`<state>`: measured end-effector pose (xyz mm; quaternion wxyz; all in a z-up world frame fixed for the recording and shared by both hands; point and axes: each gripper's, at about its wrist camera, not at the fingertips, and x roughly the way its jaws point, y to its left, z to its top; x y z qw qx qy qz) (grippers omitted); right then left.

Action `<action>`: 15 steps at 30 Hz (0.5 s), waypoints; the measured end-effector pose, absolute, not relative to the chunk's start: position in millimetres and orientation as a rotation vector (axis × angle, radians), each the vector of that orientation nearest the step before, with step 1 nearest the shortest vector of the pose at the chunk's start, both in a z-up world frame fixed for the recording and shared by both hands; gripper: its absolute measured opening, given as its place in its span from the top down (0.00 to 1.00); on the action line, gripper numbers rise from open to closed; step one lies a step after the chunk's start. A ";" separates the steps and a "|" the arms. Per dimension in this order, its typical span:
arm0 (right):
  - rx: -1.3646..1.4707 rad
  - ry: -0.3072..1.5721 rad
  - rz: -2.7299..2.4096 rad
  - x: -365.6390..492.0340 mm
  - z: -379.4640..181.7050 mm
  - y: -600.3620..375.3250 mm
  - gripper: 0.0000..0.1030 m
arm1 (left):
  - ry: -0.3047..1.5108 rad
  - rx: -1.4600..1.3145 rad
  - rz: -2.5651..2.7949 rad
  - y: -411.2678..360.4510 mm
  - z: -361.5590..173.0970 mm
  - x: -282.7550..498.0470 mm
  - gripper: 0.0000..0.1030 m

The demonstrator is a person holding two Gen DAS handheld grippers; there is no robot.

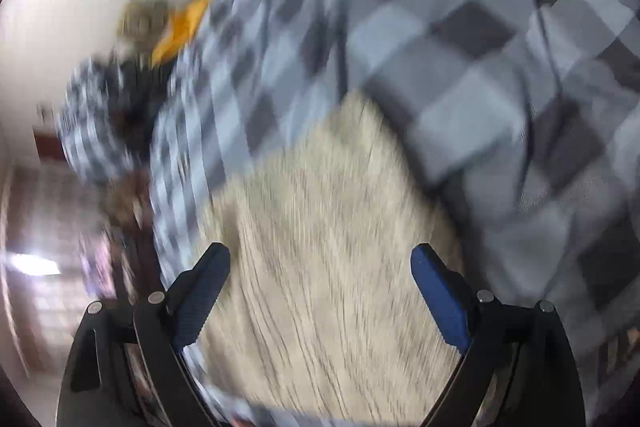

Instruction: Fold small clothes

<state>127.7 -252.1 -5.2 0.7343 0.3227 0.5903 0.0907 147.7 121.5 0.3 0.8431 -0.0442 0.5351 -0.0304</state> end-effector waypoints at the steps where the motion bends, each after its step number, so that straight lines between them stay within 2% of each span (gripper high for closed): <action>1: 0.653 1.342 0.238 119.6 -6.4 -231.8 0.13 | 1.159 -0.062 -0.092 108.9 -9.8 133.9 0.94; 4: 0.440 1.390 0.282 110.7 -5.9 -193.5 0.13 | 1.214 -0.007 -0.129 96.2 -36.6 106.7 0.94; 8: 0.217 1.269 0.154 93.6 0.6 -218.3 0.13 | 1.240 0.019 -0.116 116.3 -59.3 90.0 0.94; 11: 0.305 1.326 0.067 93.2 -22.6 -265.7 0.13 | 1.198 0.134 -0.048 127.8 -63.6 91.9 0.94; 15: 0.427 1.414 0.044 89.3 -56.9 -292.5 0.13 | 1.174 0.018 -0.017 149.3 -63.5 104.4 0.94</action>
